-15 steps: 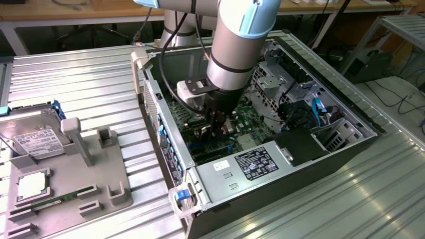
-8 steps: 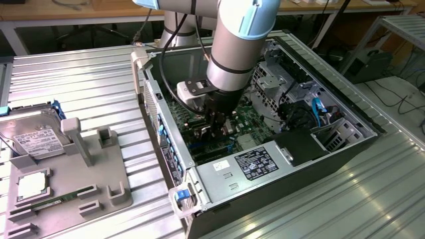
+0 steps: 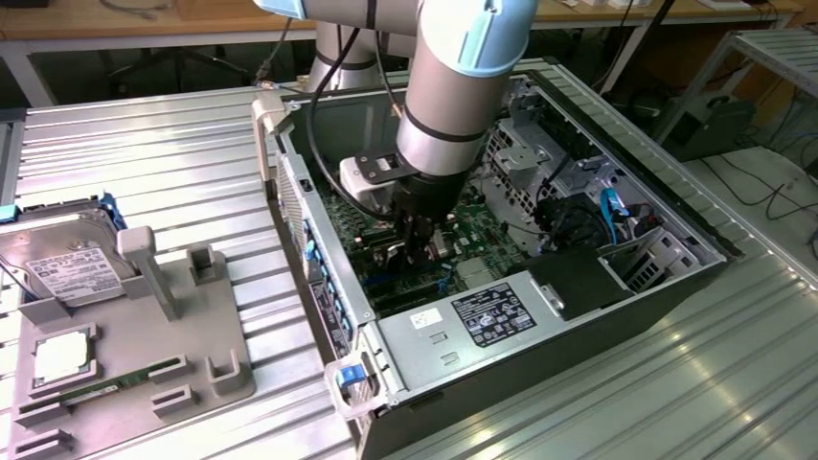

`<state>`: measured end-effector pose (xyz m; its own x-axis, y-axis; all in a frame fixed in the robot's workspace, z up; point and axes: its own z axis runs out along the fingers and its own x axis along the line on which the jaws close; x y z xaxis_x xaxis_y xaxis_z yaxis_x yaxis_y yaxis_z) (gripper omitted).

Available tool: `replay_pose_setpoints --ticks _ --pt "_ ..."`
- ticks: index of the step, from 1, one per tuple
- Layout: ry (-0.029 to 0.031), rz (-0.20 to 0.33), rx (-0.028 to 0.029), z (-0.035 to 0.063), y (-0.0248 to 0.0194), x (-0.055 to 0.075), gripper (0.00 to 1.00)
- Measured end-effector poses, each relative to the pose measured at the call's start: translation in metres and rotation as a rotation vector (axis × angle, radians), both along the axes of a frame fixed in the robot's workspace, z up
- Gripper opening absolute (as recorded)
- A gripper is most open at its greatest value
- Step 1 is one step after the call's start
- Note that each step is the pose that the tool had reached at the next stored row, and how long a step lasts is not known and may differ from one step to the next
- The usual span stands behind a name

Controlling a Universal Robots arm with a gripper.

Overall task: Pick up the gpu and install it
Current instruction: 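Insert the gpu into the slot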

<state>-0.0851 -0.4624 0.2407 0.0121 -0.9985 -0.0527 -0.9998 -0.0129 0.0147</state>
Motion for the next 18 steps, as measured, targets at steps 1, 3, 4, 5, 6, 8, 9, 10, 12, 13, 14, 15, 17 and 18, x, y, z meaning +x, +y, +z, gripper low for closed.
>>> replay_pose_setpoints --ticks 1,3,4,5,6,8,9,10,12,13,14,15,17,18 --pt "0.0001 0.000 -0.0001 -0.0005 0.0001 -0.0002 0.28" --pt "0.0000 0.000 0.0002 -0.0015 0.0003 -0.0004 0.28" --pt "-0.0004 0.000 0.0008 -0.0022 0.0005 -0.0005 0.28" --pt "-0.0004 0.000 0.0019 -0.0029 0.0007 -0.0007 0.28" --pt "-0.0002 0.000 0.0012 -0.0032 0.0007 -0.0007 0.28" --pt "0.0000 0.000 0.0004 -0.0037 0.0006 -0.0008 0.28" --pt "0.0000 0.000 0.0003 -0.0037 0.0006 -0.0008 0.28" --pt "0.0000 0.000 0.0003 -0.0037 0.0006 -0.0008 0.28" --pt "-0.0002 0.000 0.0006 -0.0039 0.0006 -0.0008 0.28" --pt "-0.0001 0.000 0.0006 -0.0039 0.0006 -0.0008 0.28" --pt "-0.0002 0.000 0.0007 -0.0039 0.0006 -0.0008 0.28" --pt "-0.0002 0.000 0.0007 -0.0039 0.0007 -0.0008 0.28" --pt "-0.0004 0.000 0.0033 -0.0046 0.0010 -0.0009 0.29" --pt "-0.0008 0.000 0.0025 -0.0045 0.0009 -0.0009 0.29"
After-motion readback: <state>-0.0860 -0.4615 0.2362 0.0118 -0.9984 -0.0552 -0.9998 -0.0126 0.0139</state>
